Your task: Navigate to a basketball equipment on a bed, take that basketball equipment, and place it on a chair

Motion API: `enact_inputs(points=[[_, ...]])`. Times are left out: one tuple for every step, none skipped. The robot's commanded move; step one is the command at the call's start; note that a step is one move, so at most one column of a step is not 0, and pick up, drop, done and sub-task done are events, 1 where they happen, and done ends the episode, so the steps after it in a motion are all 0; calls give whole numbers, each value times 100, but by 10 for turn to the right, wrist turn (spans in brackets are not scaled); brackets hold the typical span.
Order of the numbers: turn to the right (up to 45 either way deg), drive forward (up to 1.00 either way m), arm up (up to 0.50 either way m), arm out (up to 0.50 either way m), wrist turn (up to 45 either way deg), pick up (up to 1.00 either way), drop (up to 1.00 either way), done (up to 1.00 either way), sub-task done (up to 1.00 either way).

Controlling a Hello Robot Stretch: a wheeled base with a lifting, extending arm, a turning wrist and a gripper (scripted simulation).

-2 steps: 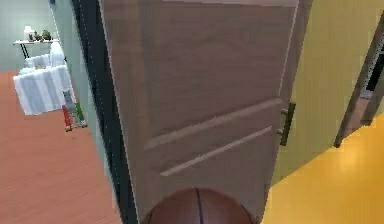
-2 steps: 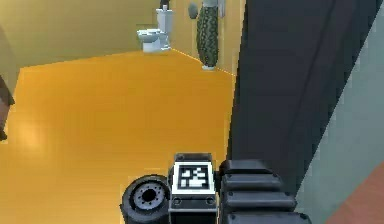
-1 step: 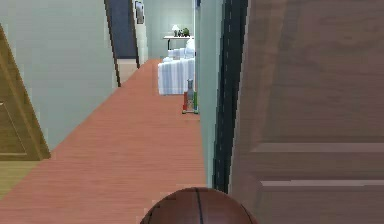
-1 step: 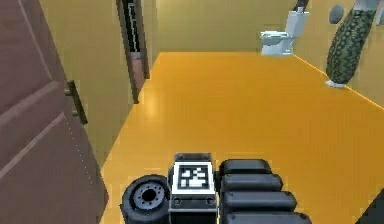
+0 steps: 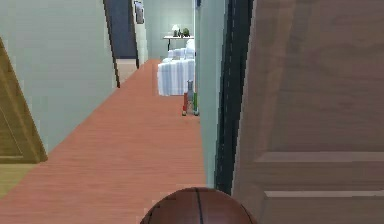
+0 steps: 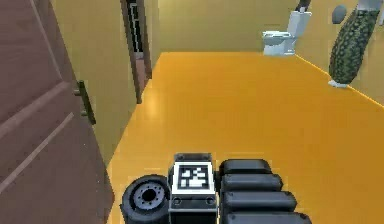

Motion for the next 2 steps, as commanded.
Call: enact_inputs(points=[[450, 0, 0, 0, 0, 0, 0, 0, 0], [360, 0, 0, 0, 0, 0, 0, 0, 0]])
